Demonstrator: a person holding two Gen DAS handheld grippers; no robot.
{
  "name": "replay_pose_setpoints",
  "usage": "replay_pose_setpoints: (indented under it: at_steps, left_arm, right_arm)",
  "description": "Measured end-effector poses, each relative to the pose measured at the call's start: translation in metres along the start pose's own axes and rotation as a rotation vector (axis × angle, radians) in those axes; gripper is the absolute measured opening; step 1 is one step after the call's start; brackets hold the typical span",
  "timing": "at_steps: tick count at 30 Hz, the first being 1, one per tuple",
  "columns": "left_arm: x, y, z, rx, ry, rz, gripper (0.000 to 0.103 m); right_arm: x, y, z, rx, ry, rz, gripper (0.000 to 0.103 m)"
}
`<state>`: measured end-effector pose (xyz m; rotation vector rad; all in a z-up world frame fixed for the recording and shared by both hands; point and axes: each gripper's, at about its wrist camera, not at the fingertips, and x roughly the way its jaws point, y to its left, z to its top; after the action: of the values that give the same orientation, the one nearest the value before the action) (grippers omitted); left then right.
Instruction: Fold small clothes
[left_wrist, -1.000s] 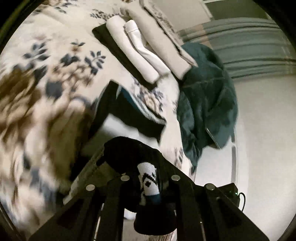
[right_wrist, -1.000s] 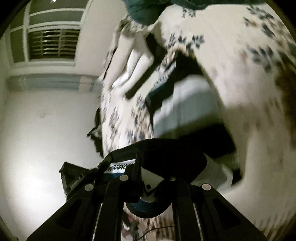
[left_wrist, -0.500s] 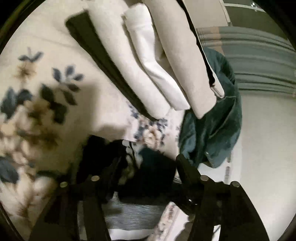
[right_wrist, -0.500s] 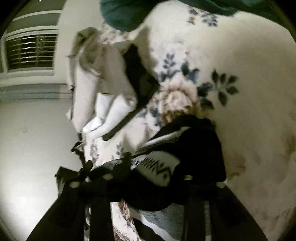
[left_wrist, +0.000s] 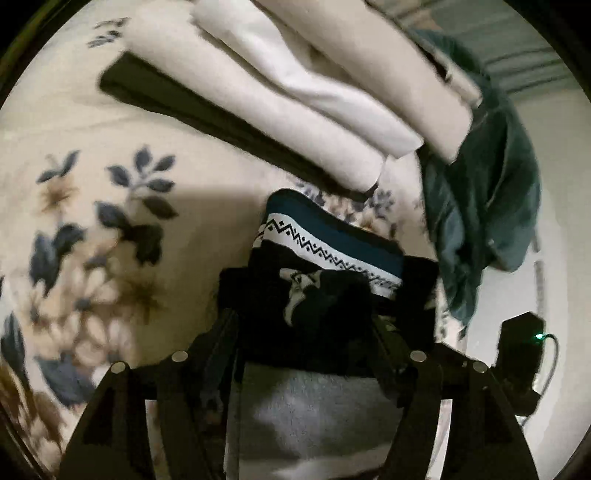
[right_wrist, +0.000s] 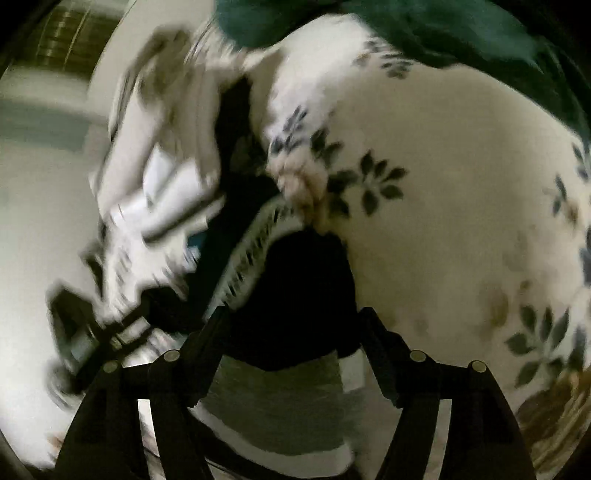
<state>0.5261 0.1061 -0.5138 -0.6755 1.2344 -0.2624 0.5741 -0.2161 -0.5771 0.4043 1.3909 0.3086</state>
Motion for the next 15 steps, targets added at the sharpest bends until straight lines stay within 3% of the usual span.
replay_pose_setpoints:
  at_steps: [2, 4, 6, 8, 12, 15]
  left_arm:
    - [0.018, -0.007, 0.020, 0.018, -0.004, 0.022, 0.065]
    - [0.034, -0.015, 0.048, 0.049, -0.026, 0.051, 0.065]
    - [0.041, -0.019, 0.074, 0.048, -0.043, 0.079, 0.065]
    - [0.029, -0.019, 0.087, 0.045, -0.069, 0.061, 0.065]
    - [-0.007, -0.008, 0.075, 0.041, -0.099, 0.021, 0.065]
    - [0.000, 0.013, 0.051, -0.010, 0.008, -0.036, 0.065]
  right_arm:
    - [0.018, 0.009, 0.012, -0.039, 0.010, -0.055, 0.072]
    - [0.034, 0.016, 0.038, -0.058, -0.035, -0.164, 0.072]
    - [0.040, 0.015, 0.066, -0.025, -0.090, -0.224, 0.072]
    - [0.032, 0.006, 0.082, 0.044, -0.133, -0.244, 0.072]
    - [-0.001, -0.014, 0.070, 0.118, -0.144, -0.118, 0.072]
    - [-0.001, -0.029, 0.042, 0.147, -0.059, -0.001, 0.072]
